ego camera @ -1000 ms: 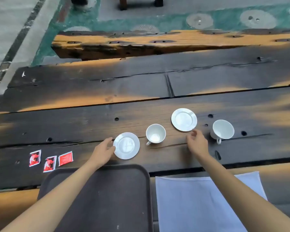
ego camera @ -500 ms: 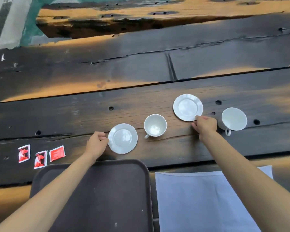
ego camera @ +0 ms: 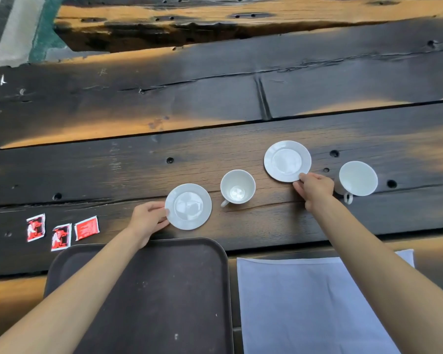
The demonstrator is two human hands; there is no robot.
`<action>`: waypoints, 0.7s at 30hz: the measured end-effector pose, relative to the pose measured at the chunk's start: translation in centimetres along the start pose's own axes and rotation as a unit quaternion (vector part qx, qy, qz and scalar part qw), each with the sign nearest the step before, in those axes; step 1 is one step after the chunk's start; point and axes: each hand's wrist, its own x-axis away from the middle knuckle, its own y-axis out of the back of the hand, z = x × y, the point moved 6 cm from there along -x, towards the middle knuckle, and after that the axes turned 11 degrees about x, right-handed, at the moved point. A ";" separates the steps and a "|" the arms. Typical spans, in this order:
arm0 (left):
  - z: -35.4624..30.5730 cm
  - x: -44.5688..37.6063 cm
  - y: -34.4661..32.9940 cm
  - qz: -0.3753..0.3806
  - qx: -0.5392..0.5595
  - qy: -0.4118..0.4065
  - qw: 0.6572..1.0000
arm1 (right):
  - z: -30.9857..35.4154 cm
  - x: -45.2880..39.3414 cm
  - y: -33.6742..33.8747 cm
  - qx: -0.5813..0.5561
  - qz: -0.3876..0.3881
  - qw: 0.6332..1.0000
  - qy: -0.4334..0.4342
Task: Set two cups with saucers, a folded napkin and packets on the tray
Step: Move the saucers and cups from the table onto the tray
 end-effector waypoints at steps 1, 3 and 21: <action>-0.1 0.1 -0.1 0.007 0.008 0.001 1.000 | 0.0 0.2 0.1 -0.001 0.002 1.000 0.009; -0.3 0.5 -0.2 0.020 0.011 -0.006 1.000 | 0.0 0.6 0.4 0.007 0.005 1.000 0.025; 0.0 9.3 13.1 -0.003 0.128 -0.084 0.988 | -4.8 16.5 6.1 -0.049 0.039 0.994 0.086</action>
